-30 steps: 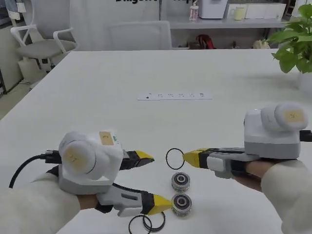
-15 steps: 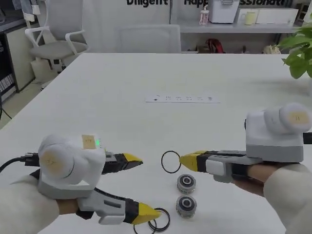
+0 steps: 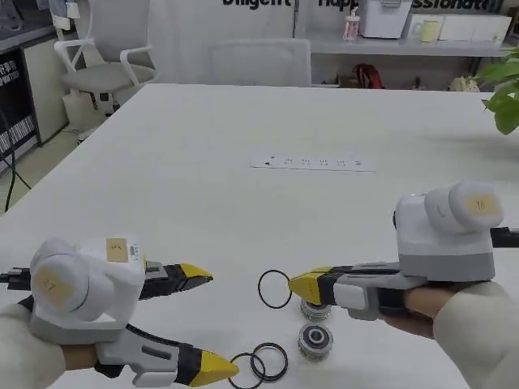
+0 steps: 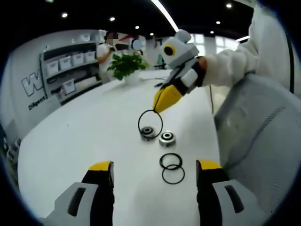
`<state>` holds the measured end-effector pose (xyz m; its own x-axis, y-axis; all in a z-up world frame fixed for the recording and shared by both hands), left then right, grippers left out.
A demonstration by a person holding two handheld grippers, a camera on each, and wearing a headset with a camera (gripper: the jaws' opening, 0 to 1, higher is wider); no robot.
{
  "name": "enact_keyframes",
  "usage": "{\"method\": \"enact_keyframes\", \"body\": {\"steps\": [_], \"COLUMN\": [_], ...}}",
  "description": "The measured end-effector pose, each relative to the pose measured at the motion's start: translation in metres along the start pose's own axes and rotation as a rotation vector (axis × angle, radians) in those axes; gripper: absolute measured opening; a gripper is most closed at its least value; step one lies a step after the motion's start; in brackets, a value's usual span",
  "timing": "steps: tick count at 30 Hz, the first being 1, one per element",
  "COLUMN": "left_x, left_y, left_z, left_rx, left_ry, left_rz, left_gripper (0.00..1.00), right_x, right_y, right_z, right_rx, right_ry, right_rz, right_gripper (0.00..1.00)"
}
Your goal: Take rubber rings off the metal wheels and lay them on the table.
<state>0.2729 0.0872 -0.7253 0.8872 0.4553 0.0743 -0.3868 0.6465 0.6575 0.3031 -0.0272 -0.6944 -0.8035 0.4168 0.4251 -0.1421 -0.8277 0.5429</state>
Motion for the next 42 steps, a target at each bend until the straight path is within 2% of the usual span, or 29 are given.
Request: {"method": "enact_keyframes", "body": {"steps": [7, 13, 25, 42], "left_x": [-0.006, -0.006, -0.006, -0.008], "left_y": [-0.009, -0.013, -0.015, -0.017], "left_z": [-0.006, -0.012, -0.015, -0.021], "left_rx": [0.028, 0.048, 0.063, 0.086], "left_ry": [-0.008, 0.002, -0.004, -0.007], "left_rz": [-0.024, -0.035, -0.043, -0.059], "left_gripper": [0.72, 0.72, 0.71, 0.7], "right_x": [0.003, 0.002, -0.004, -0.001], "right_y": [-0.014, -0.02, -0.029, -0.039], "right_z": [-0.014, -0.022, -0.037, -0.052], "right_rx": [0.066, 0.109, 0.161, 0.223], "right_ry": [-0.005, 0.006, -0.011, -0.006], "right_rz": [0.037, 0.036, 0.023, 0.033], "right_gripper": [0.0, 0.0, 0.0, 0.0]}}
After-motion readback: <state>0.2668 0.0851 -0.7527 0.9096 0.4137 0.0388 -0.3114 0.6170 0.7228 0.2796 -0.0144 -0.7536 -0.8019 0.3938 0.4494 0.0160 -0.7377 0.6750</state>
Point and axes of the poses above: the centre of the closed fingertips' face, and the gripper's own axes: y roughly backward along the fingers, x roughly to its left, z roughly out of its top, the point moved 4 cm from there along y, roughly backward along the fingers, and after that the axes turned 11 degrees about x, right-handed, at the moved point
